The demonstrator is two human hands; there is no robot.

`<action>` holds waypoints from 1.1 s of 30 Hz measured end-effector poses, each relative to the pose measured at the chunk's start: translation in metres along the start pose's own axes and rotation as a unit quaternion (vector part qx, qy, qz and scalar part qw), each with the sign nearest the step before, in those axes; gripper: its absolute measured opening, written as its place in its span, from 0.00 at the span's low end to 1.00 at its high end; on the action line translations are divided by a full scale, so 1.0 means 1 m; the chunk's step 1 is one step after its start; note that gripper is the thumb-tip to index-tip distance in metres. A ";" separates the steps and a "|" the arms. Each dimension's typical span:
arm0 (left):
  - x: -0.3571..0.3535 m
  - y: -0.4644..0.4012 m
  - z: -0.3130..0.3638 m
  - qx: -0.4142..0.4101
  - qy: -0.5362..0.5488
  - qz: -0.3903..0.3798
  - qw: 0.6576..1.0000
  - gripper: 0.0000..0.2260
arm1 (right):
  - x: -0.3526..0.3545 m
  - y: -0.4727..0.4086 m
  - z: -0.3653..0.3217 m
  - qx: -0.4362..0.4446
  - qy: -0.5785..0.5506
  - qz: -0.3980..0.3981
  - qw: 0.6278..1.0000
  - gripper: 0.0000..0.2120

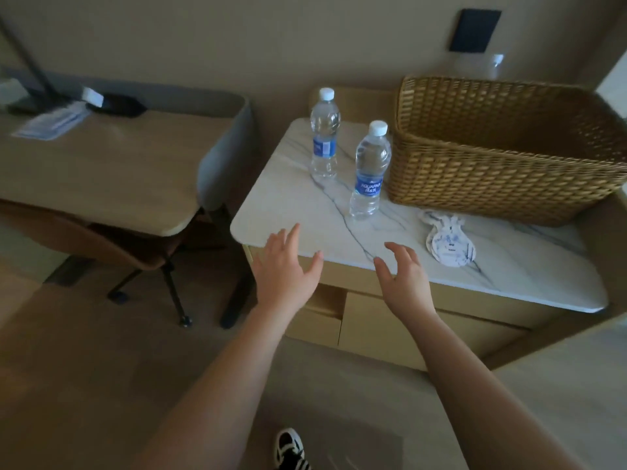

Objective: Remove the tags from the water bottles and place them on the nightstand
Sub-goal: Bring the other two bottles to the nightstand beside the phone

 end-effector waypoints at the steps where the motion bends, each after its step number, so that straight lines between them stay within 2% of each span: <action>1: 0.005 -0.014 -0.008 -0.010 0.004 -0.003 1.000 0.29 | -0.004 -0.006 -0.007 -0.008 -0.001 0.011 1.000 0.21; 6: 0.012 -0.068 -0.032 -0.055 0.052 -0.017 0.997 0.29 | -0.014 -0.034 -0.031 -0.033 0.001 0.055 0.998 0.24; 12: 0.000 -0.121 -0.045 -0.099 0.098 -0.025 0.990 0.30 | -0.009 -0.081 -0.047 -0.058 -0.017 0.109 0.992 0.33; 17: -0.009 -0.162 -0.053 -0.135 0.138 -0.013 0.981 0.31 | -0.009 -0.125 -0.062 -0.037 -0.045 0.115 0.992 0.40; 23: -0.011 -0.231 -0.059 -0.119 0.180 0.042 0.976 0.34 | -0.014 -0.174 -0.081 0.000 -0.125 0.110 0.986 0.41; 28: -0.022 -0.294 -0.058 -0.091 0.231 0.045 0.968 0.38 | -0.015 -0.191 -0.084 0.034 -0.189 0.068 0.979 0.47; 33: -0.040 -0.337 -0.044 -0.077 0.312 0.031 0.947 0.40 | -0.022 -0.195 -0.085 0.035 -0.219 0.065 0.973 0.41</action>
Point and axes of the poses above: each hand's wrist, its own y-axis away from the middle knuckle, its own x-axis out of the back of the hand, z = x × y, the point moved 4 cm from there along -y, towards the middle knuckle, and after that the axes turned 13 degrees about -x, right-handed, at the moved point
